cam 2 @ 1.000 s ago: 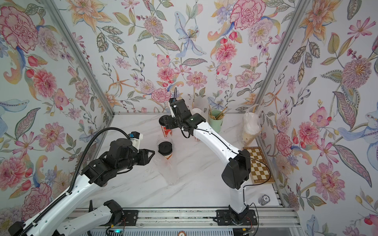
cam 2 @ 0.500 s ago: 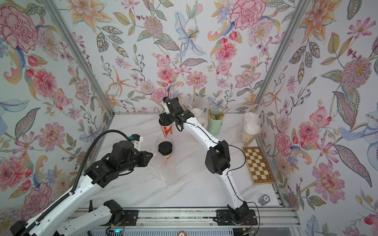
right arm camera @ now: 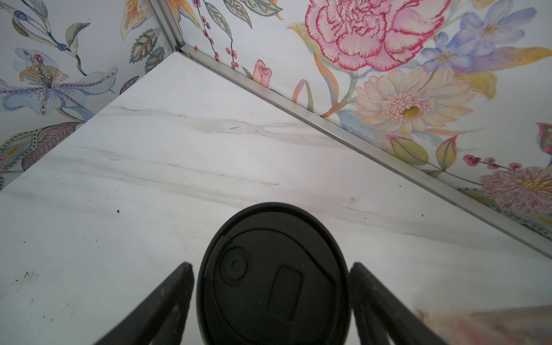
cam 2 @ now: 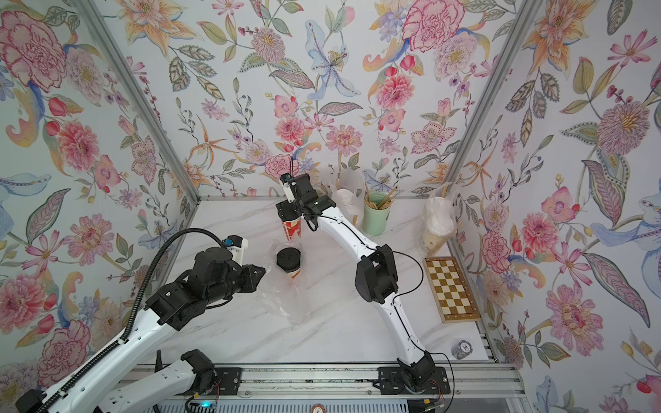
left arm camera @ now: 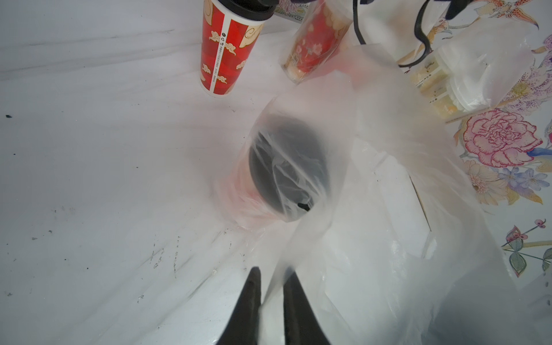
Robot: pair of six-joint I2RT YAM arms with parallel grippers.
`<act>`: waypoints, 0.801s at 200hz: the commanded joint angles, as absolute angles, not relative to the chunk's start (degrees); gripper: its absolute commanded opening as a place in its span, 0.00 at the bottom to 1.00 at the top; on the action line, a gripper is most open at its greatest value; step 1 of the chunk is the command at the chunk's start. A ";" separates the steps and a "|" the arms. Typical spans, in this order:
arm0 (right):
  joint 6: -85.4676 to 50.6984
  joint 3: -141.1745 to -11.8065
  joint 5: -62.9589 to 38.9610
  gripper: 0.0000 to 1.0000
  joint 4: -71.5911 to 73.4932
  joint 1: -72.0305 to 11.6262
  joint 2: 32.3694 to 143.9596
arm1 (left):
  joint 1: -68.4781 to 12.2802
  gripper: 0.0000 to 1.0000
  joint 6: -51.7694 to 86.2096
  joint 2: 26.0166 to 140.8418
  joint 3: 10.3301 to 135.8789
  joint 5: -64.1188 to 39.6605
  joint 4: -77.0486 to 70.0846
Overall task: Pack milk tea into plastic carrier bags
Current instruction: Pick up the milk tea cup at the center of the board.
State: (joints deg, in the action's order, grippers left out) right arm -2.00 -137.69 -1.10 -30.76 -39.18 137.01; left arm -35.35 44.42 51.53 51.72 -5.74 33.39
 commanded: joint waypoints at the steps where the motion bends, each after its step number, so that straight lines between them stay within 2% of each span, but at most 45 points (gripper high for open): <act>1: -0.90 -139.20 -1.49 0.84 -29.65 -39.17 138.58 | -34.94 0.18 44.93 50.80 51.01 -4.93 33.57; 108: 0.44 -136.36 0.07 0.85 -29.72 -39.08 140.05 | -34.90 0.18 45.20 50.58 51.00 -4.84 33.40; 160: 0.46 -135.22 1.20 0.79 -29.67 -39.06 139.76 | -34.96 0.18 45.24 50.58 51.15 -4.75 33.40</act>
